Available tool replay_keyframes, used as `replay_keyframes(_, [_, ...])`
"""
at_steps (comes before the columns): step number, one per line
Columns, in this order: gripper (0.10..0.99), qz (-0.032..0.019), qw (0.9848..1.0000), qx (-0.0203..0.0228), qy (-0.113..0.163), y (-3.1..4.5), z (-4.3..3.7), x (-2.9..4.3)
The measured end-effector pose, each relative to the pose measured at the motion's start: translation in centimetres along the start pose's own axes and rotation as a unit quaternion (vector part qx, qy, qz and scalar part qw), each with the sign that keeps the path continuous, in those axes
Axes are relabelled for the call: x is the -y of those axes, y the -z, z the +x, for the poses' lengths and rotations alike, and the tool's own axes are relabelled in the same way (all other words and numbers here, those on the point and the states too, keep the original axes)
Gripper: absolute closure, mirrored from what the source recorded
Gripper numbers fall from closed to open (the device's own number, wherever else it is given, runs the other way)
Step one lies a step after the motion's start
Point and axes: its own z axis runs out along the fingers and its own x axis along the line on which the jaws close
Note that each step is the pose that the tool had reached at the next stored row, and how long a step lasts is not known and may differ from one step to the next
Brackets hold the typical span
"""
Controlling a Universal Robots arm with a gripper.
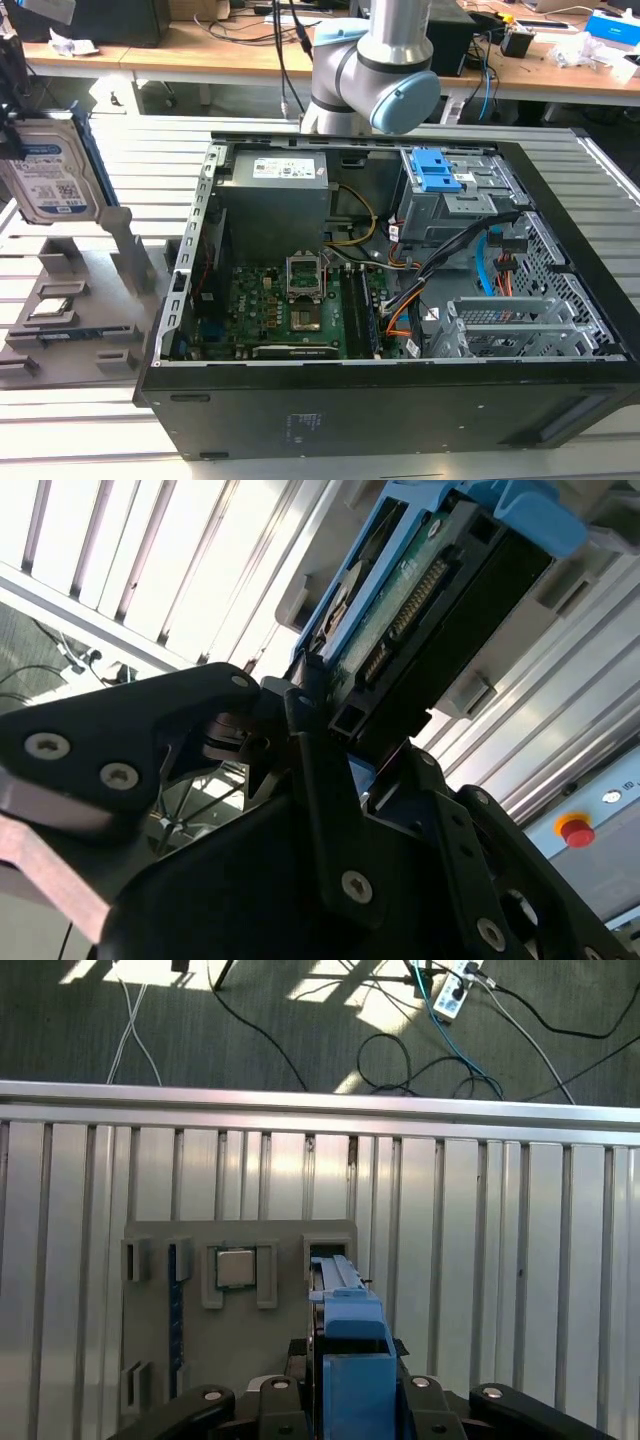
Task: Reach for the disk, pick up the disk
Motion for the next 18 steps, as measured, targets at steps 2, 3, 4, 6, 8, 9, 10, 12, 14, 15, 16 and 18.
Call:
replay_keyframes(2, [0.718,0.0,1.0,0.0,0.0,0.26,0.0,0.0])
replay_keyframes(3, [0.718,0.0,1.0,0.0,0.0,0.45,0.0,-0.01])
replay_keyframes(4, [0.718,0.0,1.0,0.0,0.0,0.57,0.0,-0.01])
replay_keyframes(6, [0.718,0.0,1.0,0.0,0.0,1.02,0.0,-0.01])
replay_keyframes(8, [0.718,0.0,1.0,0.0,0.0,1.52,-0.01,-0.02])
replay_keyframes(9, [0.718,0.0,1.0,0.0,0.0,1.71,-0.01,-0.02])
replay_keyframes(10, [0.718,0.0,1.0,0.0,0.0,1.92,-0.01,-0.03])
replay_keyframes(12, [0.718,0.0,1.0,0.0,0.0,2.37,-0.01,-0.04])
replay_keyframes(14, [0.718,0.0,1.0,0.0,0.0,2.82,-0.01,-0.05])
replay_keyframes(15, [0.718,0.0,1.0,0.0,0.0,3.04,-0.01,-0.06])
replay_keyframes(16, [0.718,0.0,1.0,0.0,0.0,3.39,-0.01,-0.08])
replay_keyframes(18, [0.718,0.0,1.0,0.0,0.0,4.11,-0.01,-0.1])
